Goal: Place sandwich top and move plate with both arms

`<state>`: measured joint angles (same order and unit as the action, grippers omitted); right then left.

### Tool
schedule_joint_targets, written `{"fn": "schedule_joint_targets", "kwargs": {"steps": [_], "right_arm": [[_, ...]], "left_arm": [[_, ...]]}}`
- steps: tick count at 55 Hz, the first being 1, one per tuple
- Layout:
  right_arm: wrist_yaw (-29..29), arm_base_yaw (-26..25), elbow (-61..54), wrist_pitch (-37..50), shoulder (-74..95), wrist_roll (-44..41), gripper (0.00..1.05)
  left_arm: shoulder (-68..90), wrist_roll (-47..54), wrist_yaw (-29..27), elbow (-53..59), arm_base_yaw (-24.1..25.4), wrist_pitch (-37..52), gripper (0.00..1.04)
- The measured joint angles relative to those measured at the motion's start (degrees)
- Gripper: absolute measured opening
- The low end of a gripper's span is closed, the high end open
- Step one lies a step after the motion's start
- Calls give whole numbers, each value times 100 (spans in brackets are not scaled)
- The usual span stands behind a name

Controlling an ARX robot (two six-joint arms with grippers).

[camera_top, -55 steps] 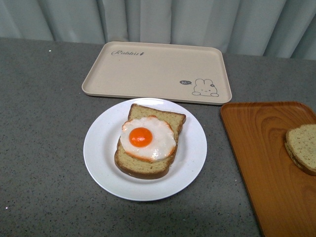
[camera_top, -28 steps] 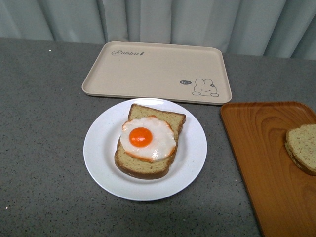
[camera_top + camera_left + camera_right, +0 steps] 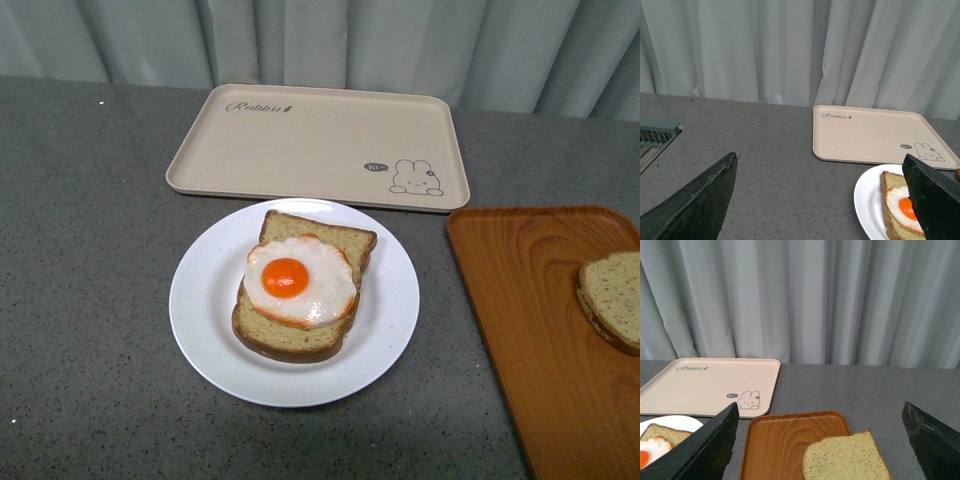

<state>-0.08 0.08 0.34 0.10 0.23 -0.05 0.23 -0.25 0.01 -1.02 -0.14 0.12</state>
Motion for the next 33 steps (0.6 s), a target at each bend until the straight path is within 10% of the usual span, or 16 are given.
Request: {"fn": "schedule_joint_targets", "kwargs": {"steps": [33], "right_arm": [[0, 0, 0, 0, 0, 2, 96]], "left_arm": [[0, 0, 0, 0, 0, 0, 98]]}}
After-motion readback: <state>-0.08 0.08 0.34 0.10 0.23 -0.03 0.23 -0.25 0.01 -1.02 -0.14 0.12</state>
